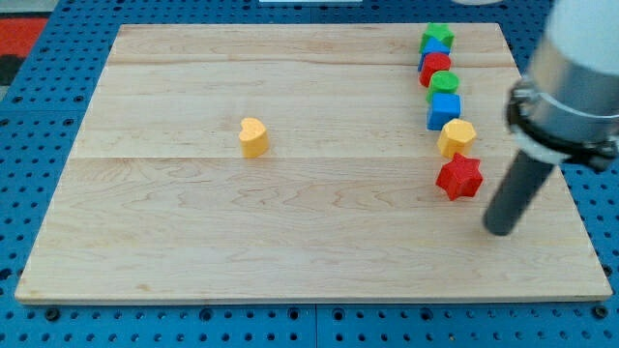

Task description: Move the red star closer to the yellow heart

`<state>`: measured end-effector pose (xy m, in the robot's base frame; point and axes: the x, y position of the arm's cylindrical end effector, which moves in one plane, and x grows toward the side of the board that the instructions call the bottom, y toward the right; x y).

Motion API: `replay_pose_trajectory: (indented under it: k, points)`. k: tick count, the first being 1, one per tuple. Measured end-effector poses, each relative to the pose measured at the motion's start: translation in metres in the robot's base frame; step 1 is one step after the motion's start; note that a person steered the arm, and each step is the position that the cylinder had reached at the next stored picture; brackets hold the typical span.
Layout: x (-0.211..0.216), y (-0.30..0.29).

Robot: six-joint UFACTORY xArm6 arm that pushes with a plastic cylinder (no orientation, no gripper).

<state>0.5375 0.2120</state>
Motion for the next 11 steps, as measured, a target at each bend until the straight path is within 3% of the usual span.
replay_pose_trajectory:
  k: [3,8,11]
  points:
    - [-0.065,-0.025]
    - [-0.068,-0.163]
    - [-0.099,-0.230]
